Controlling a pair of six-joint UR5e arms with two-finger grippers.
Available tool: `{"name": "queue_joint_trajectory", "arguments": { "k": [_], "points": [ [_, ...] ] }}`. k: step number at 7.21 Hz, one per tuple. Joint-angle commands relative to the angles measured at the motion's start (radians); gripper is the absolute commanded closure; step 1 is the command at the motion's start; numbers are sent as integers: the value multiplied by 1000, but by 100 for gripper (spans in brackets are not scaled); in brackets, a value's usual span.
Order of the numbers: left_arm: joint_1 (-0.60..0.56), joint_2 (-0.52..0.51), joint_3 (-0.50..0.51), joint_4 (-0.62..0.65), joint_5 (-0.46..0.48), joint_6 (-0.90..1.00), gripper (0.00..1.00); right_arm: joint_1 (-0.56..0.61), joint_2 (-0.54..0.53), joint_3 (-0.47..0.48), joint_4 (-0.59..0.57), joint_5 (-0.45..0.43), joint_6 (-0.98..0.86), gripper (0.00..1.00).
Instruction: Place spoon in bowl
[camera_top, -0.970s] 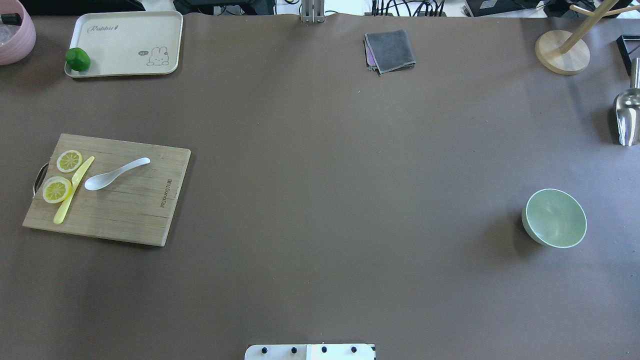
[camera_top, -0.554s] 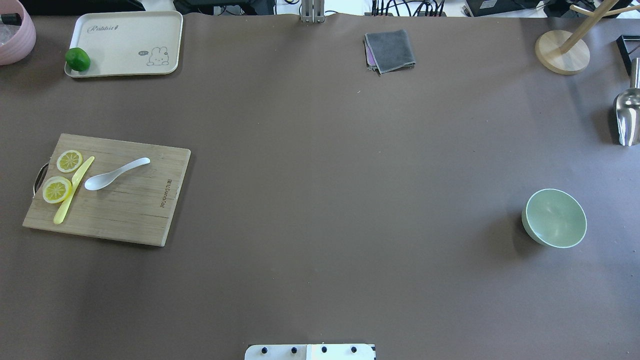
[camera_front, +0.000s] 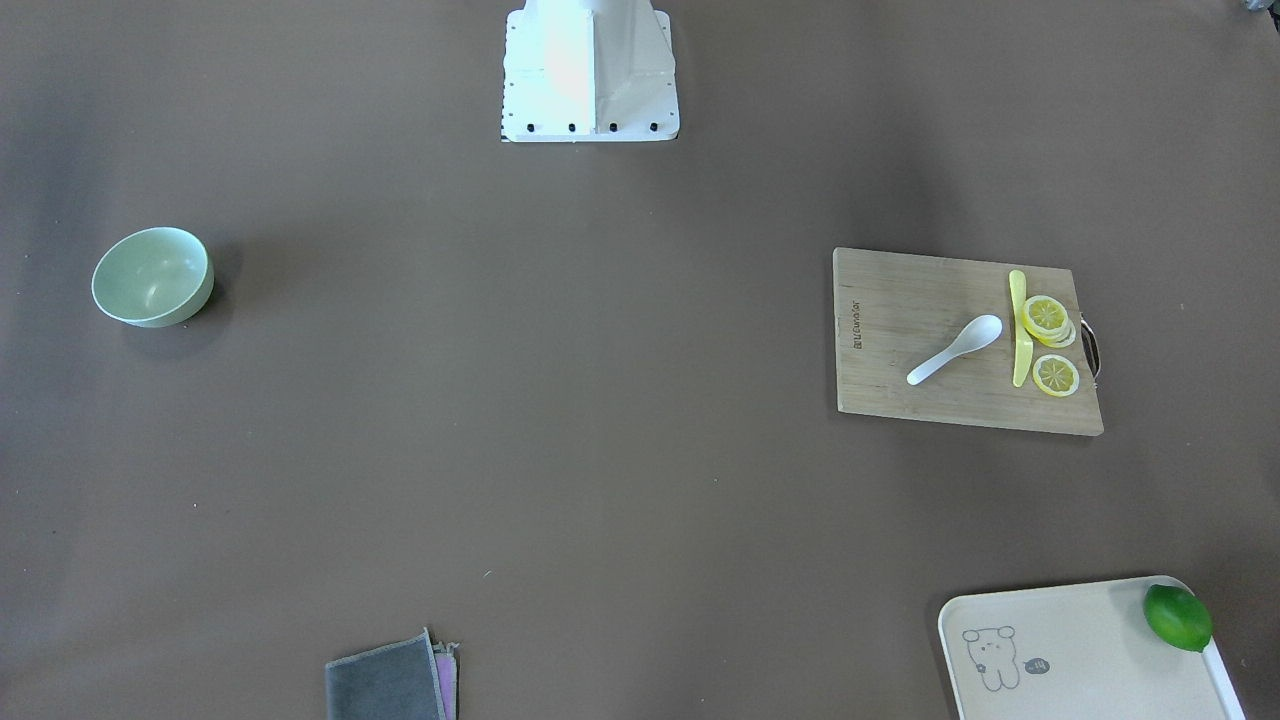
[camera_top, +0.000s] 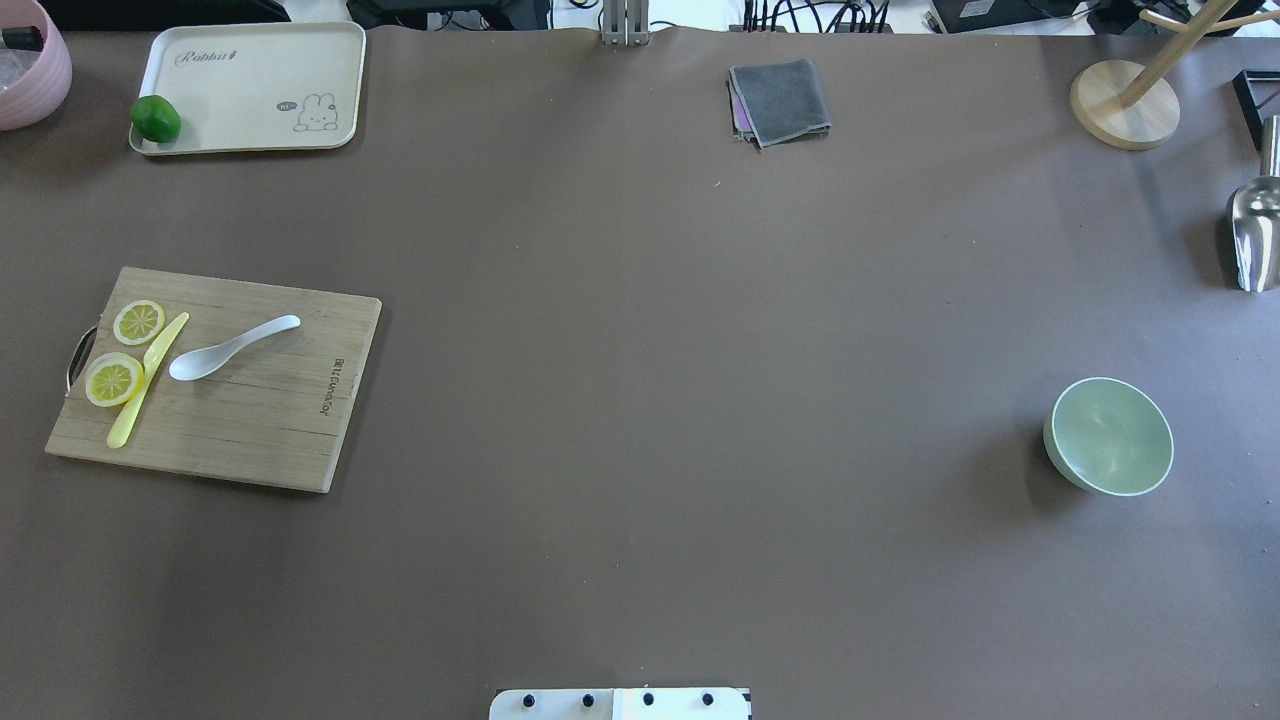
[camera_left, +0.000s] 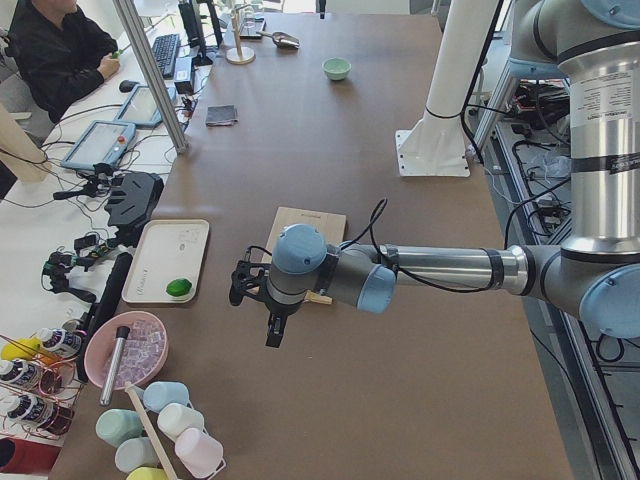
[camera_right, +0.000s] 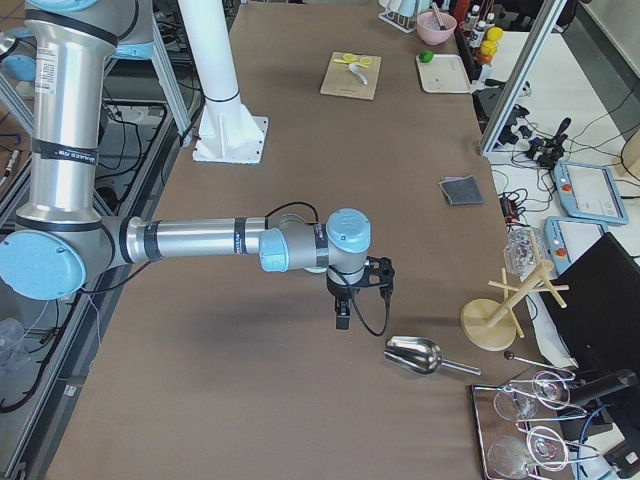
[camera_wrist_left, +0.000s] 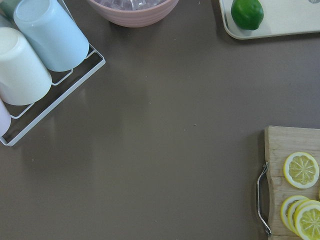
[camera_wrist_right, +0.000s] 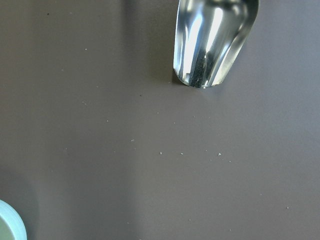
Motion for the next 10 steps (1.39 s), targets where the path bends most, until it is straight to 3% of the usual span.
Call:
{"name": "queue_joint_trajectory", "arguments": {
  "k": [1,7,9,10],
  "points": [
    [0,-1,2,0,1,0,2,0,0,-6,2,0,1,0],
    [0,0,-12,-5,7,0,2,0,0,23,15,20,-2,0],
    [12,-24,-9,-15,-5,2,2,-1,35,30,72,55,3,0],
    [54,-45,-15,-70,-15,0,2,-61,52,31,139,101,3,0]
  ]
}}
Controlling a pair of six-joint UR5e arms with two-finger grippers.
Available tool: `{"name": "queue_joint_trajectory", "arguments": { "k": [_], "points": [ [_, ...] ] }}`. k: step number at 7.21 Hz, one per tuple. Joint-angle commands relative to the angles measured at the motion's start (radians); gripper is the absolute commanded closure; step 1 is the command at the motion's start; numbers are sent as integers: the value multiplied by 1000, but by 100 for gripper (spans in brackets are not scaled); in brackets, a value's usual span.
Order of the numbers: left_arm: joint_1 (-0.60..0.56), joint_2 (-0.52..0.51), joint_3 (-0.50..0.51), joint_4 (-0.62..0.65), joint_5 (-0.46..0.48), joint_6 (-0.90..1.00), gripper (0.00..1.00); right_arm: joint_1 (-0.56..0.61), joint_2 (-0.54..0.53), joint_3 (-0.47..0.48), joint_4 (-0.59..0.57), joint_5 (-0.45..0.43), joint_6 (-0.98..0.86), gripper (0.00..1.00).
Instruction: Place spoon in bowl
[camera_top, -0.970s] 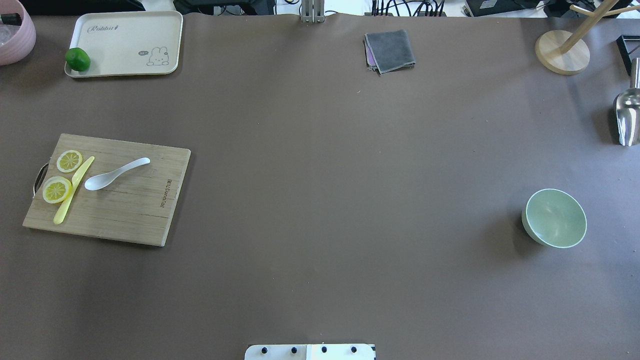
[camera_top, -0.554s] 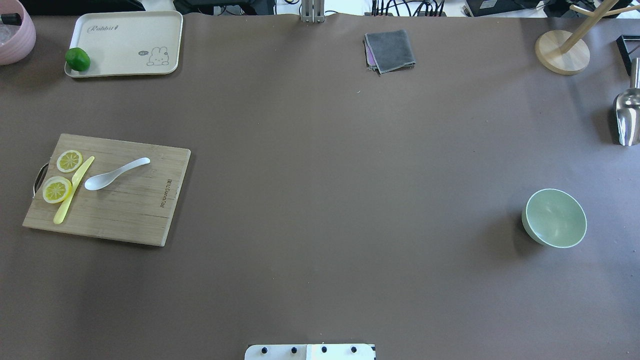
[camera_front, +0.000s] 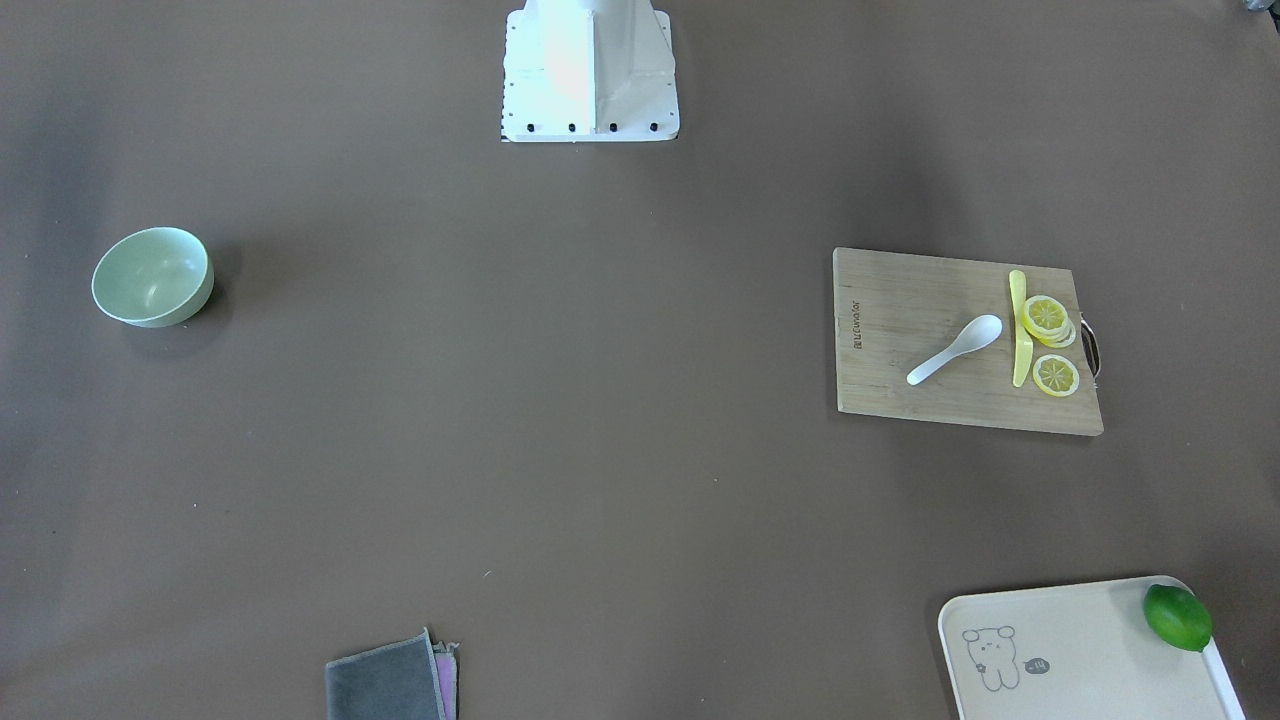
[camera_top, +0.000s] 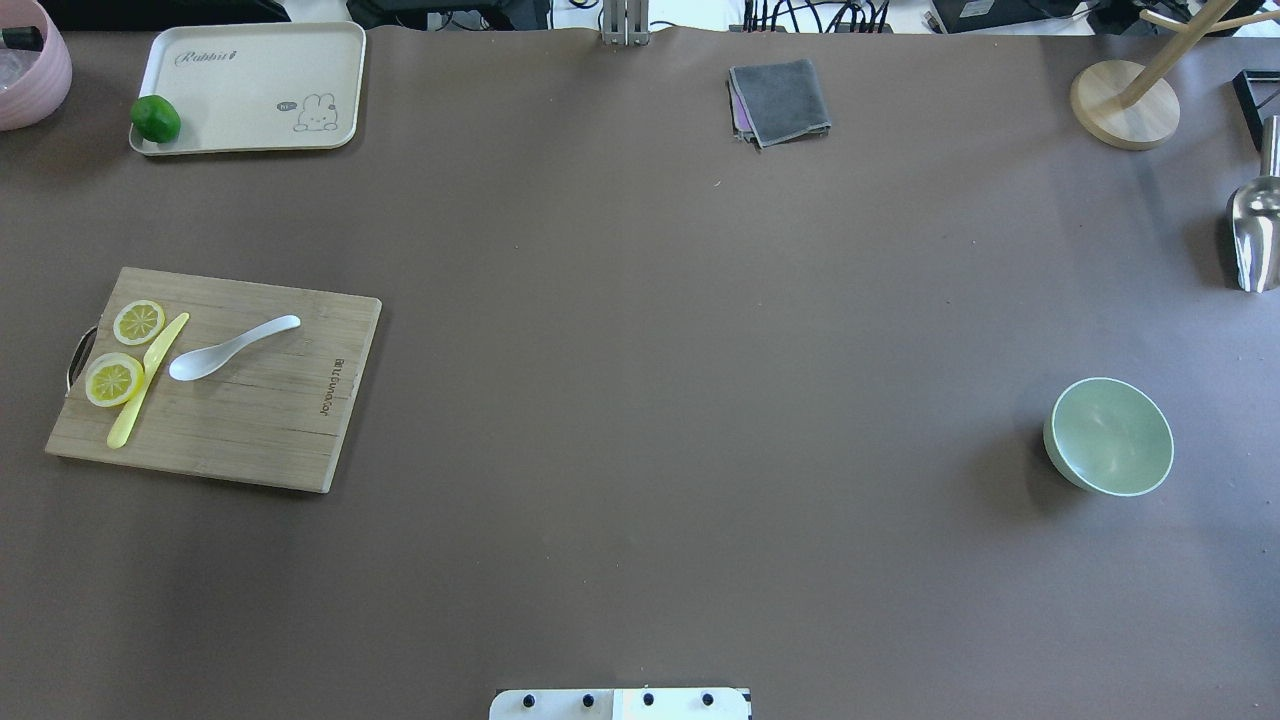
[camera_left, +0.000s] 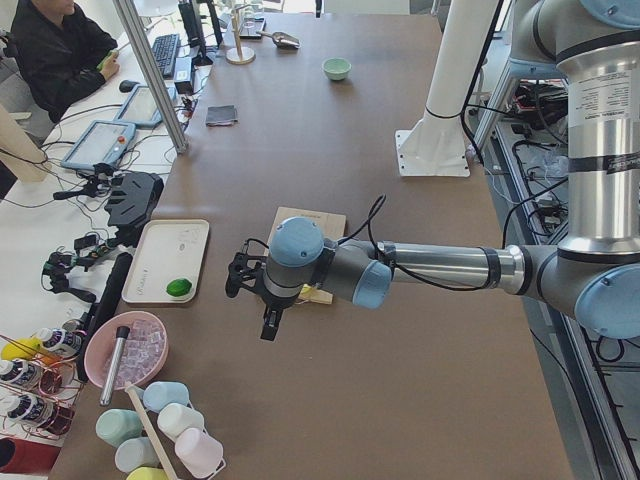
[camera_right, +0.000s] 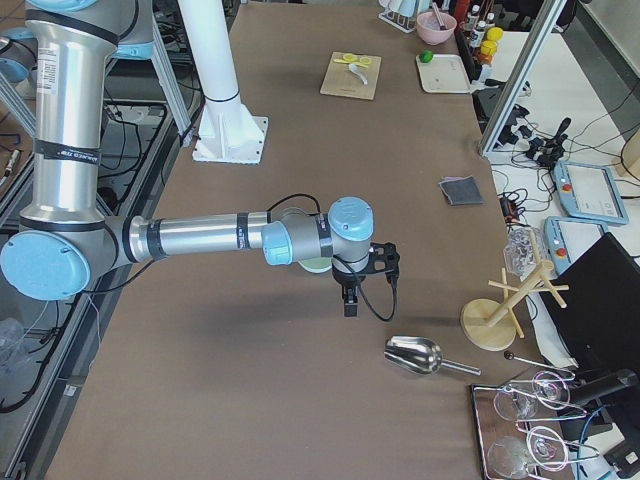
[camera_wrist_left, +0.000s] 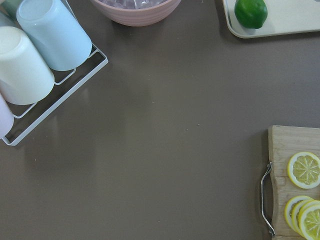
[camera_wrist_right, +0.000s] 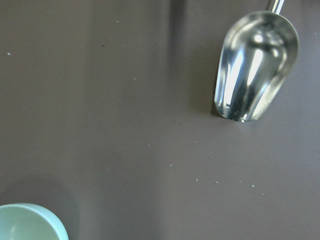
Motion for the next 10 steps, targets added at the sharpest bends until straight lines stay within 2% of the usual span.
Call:
{"name": "queue_joint_trajectory", "arguments": {
  "k": [1,2,3,4,6,8,9,10],
  "points": [
    [51,-29,17,-72,-12,-5,2,-68,23,-1,99,105,39,0],
    [97,-81,39,-80,-10,-18,2,-87,27,-1,118,193,56,0],
    [105,-128,65,-77,-7,-16,2,-122,29,-2,119,222,72,0],
    [155,-158,113,-83,-1,-29,2,-147,27,1,129,170,72,0],
    [163,-144,120,-109,4,-37,2,-184,-27,-31,251,153,76,0],
    [163,-124,109,-114,1,-40,2,-248,-34,-140,376,104,78,0],
    [163,-123,109,-112,-1,-40,2,-274,-31,-187,468,102,146,0],
    [163,-123,111,-112,1,-39,2,-315,-26,-186,538,102,308,0]
  ]
}}
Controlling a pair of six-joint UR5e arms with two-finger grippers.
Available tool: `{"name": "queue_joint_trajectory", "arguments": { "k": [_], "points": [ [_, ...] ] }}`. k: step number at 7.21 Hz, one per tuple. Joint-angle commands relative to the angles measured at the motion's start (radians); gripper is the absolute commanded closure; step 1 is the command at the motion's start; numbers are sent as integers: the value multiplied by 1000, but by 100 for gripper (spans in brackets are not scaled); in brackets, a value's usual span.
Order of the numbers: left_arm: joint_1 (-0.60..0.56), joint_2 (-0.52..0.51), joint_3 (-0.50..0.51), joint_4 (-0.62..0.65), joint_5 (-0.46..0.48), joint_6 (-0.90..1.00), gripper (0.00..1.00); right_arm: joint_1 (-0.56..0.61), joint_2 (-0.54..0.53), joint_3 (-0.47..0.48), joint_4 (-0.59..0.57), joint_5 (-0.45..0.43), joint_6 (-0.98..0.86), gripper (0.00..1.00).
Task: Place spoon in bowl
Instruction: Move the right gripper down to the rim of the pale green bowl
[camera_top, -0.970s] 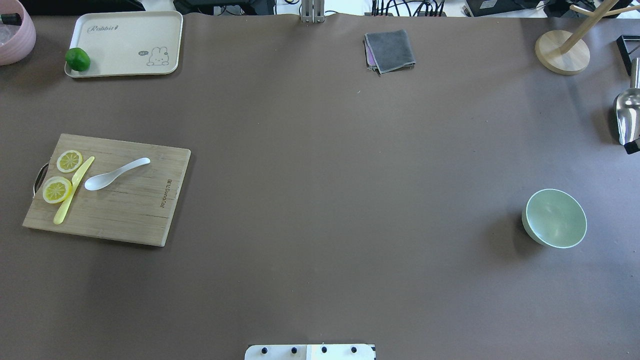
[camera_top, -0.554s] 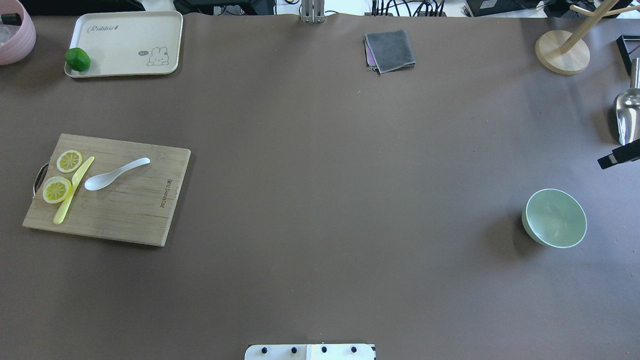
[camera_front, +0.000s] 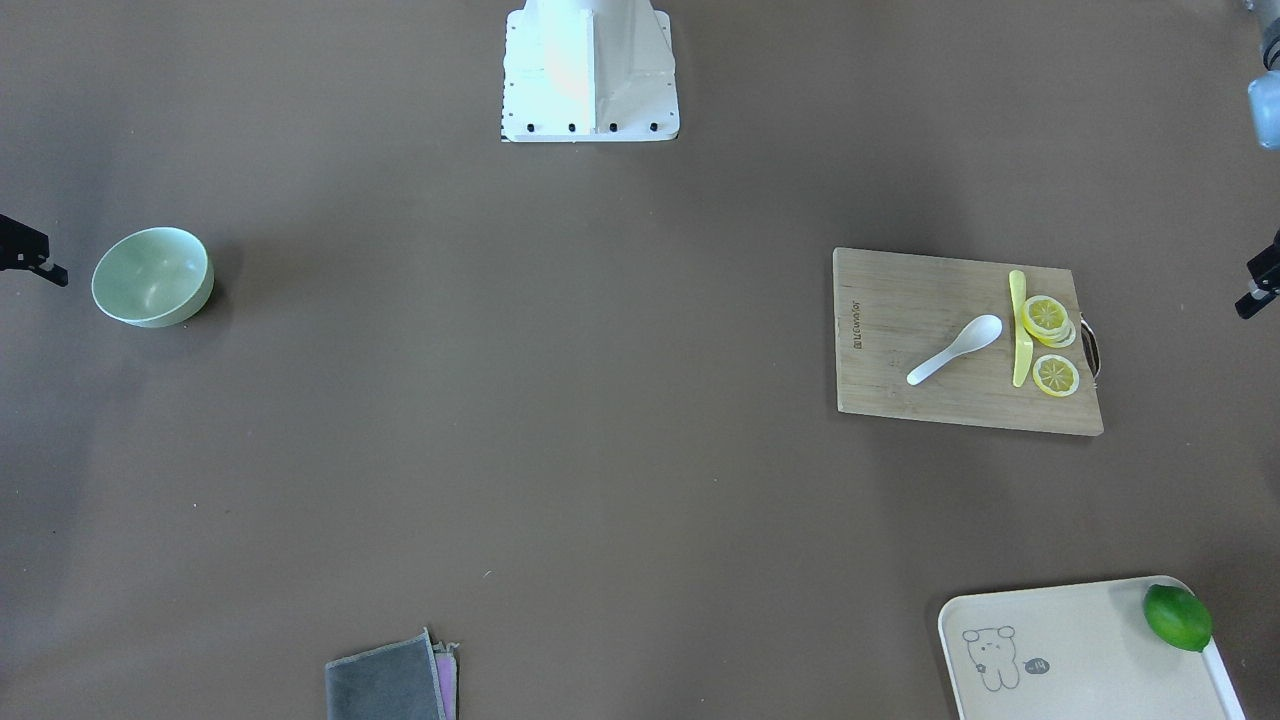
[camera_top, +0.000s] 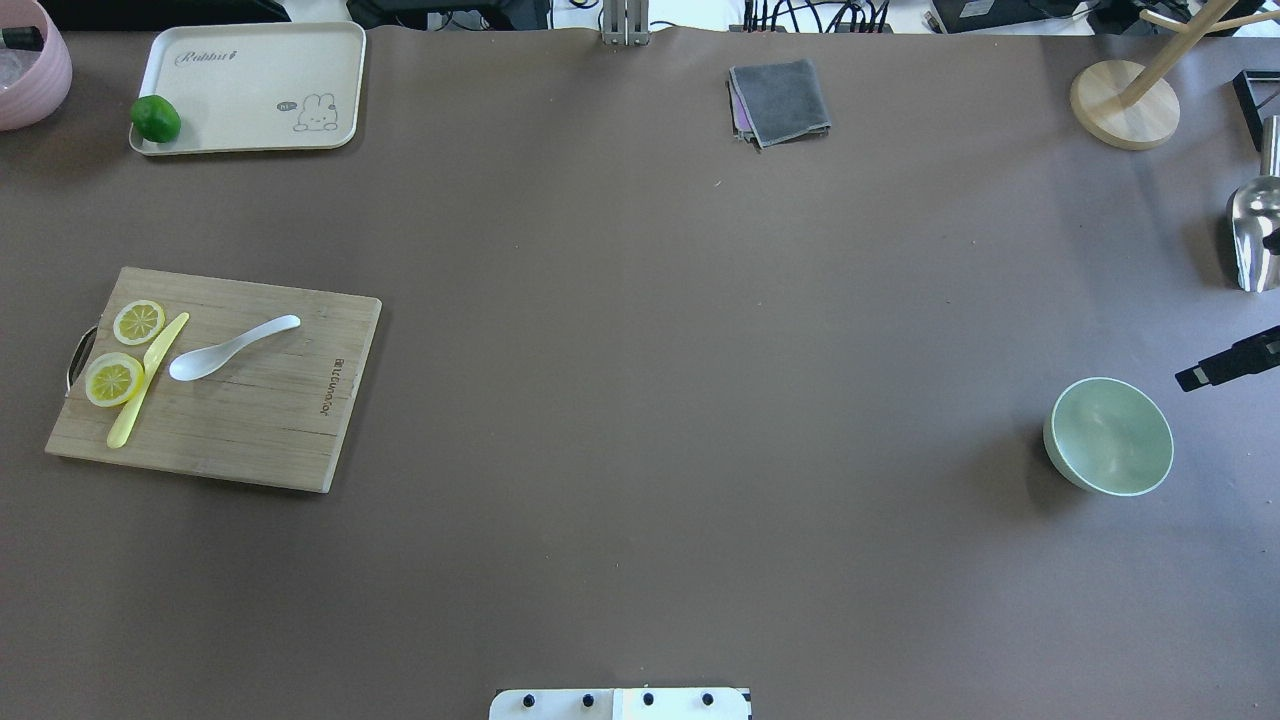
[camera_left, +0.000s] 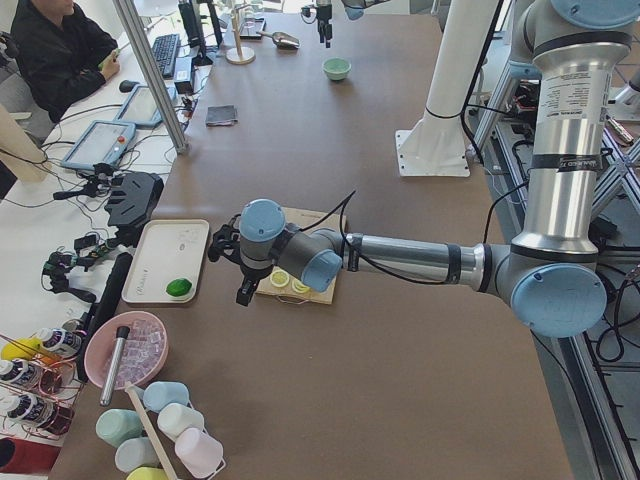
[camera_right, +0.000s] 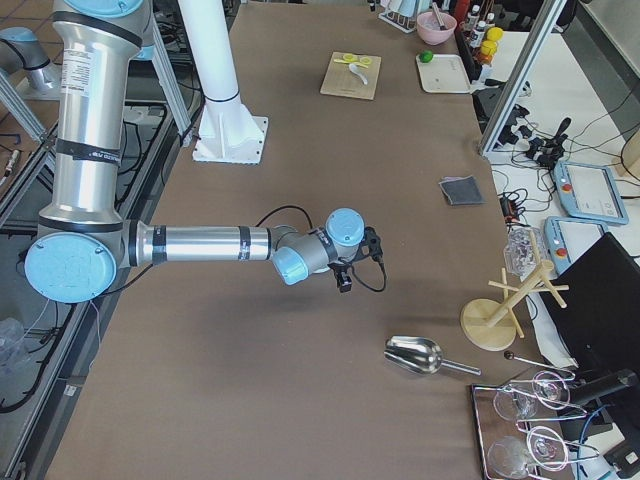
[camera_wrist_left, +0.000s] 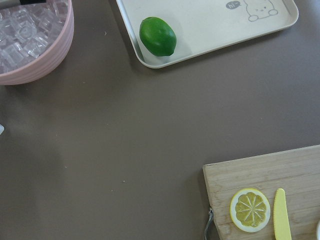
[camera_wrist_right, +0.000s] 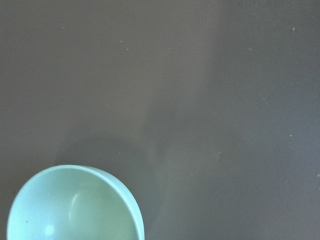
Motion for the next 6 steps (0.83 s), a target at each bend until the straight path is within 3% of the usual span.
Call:
{"name": "queue_joint_trajectory", "arguments": {
  "k": [1,3,4,5,6],
  "points": [
    [0,1,4,0,0,2,2,-86,10,-28,151,-13,237,0],
    [0,1,6,0,-1,2,2,-140,10,-43,159,-91,245,0],
    [0,1,0,0,-3,1,2,-147,10,-45,161,-89,245,5],
    [0,1,-2,0,-4,2,2,-154,8,-45,159,-86,248,49],
    [0,1,-3,0,-6,2,2,-157,8,-45,159,-82,244,99]
  ]
}}
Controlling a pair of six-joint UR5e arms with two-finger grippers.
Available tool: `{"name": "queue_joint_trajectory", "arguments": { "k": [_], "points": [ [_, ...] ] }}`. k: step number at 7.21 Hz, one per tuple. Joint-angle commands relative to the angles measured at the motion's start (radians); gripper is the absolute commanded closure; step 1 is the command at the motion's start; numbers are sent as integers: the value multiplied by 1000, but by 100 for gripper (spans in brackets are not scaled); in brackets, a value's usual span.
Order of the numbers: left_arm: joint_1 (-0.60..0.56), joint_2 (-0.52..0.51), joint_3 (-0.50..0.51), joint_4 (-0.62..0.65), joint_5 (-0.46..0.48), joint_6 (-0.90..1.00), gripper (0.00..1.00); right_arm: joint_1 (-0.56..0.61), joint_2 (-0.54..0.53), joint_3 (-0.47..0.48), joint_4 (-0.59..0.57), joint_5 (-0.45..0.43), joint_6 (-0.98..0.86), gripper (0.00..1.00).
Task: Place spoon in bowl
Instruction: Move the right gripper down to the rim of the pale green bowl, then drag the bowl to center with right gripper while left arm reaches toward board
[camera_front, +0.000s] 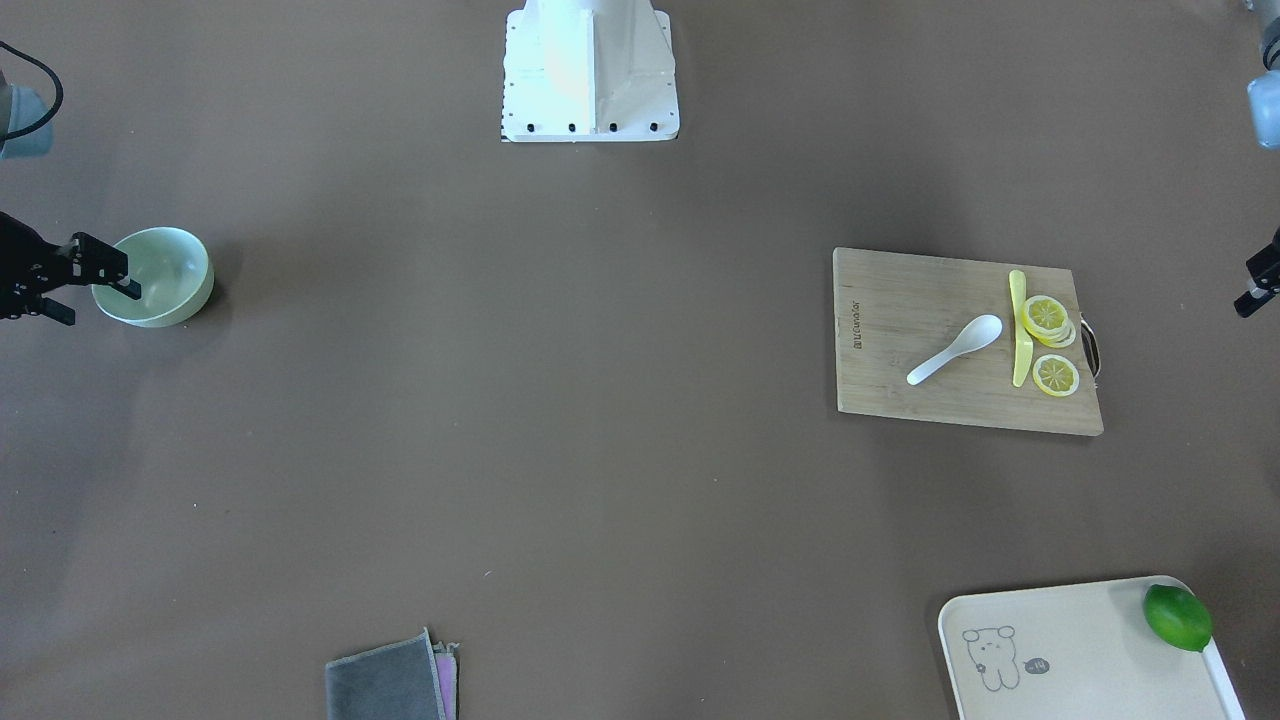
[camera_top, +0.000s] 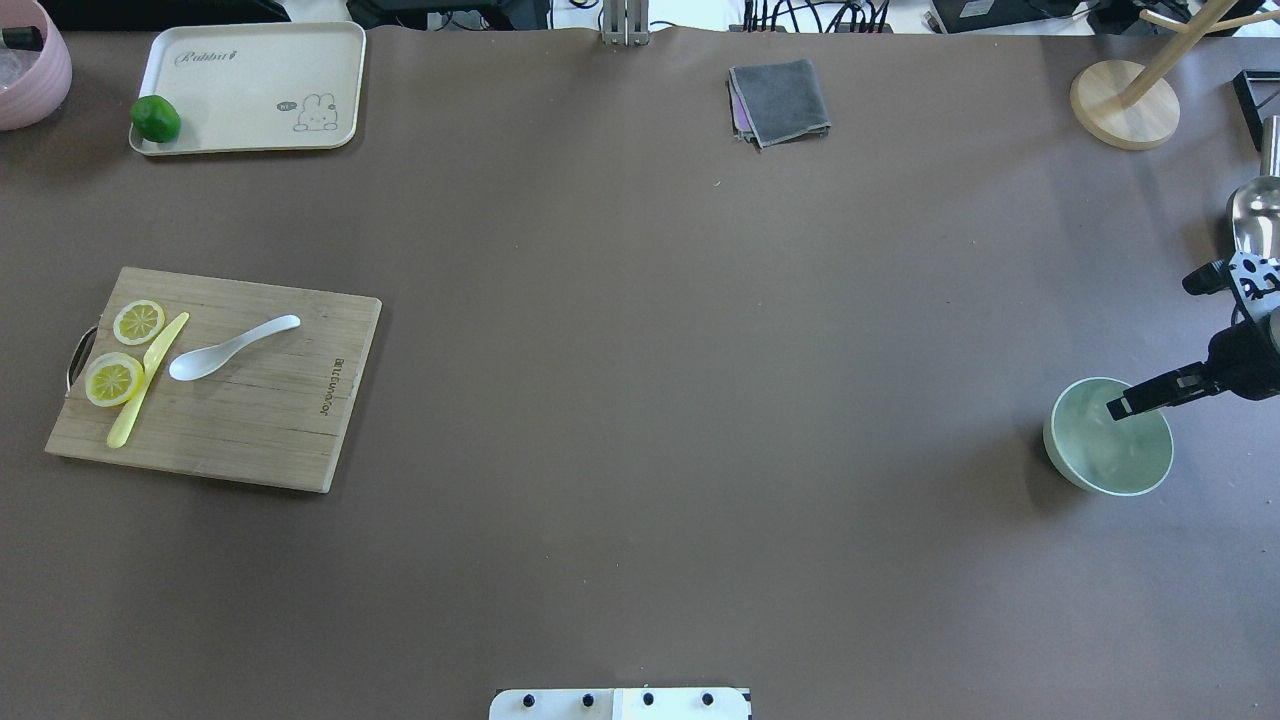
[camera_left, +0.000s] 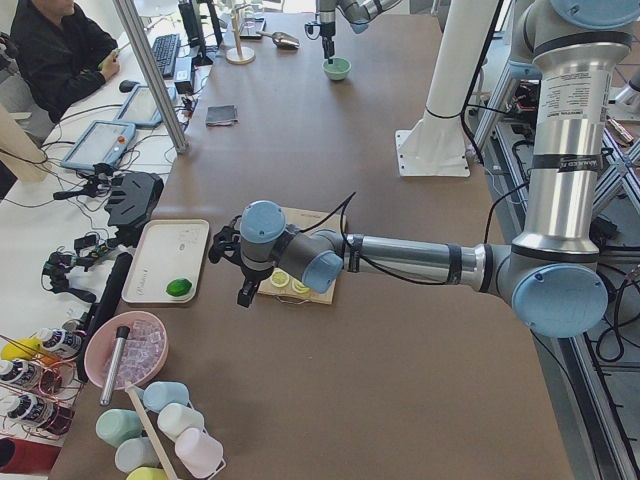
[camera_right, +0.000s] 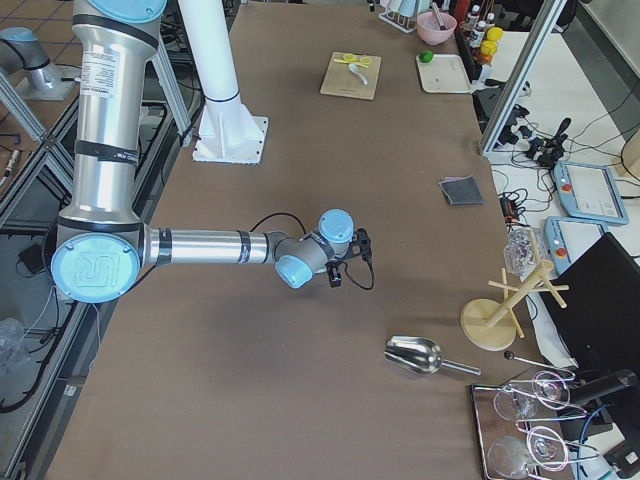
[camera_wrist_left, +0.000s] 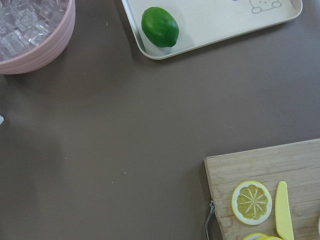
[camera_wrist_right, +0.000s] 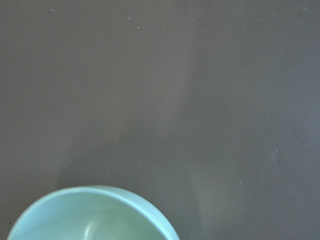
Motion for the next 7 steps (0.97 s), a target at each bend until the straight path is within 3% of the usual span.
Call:
{"name": "queue_joint_trajectory", "arguments": {
  "k": [1,4,5,6,7],
  "points": [
    [0,0,1,0,-2,2,2,-7,-2,1,14,6,-2,100],
    [0,0,2,-2,0,2,2,-7,-4,25,49,53,128,100],
    [0,0,-1,0,-2,3,2,-7,4,94,49,76,233,100],
    [0,-5,5,0,-2,3,2,-6,46,160,43,78,336,100],
    [0,-12,2,0,-2,5,2,-10,147,162,28,70,433,100]
  ]
}}
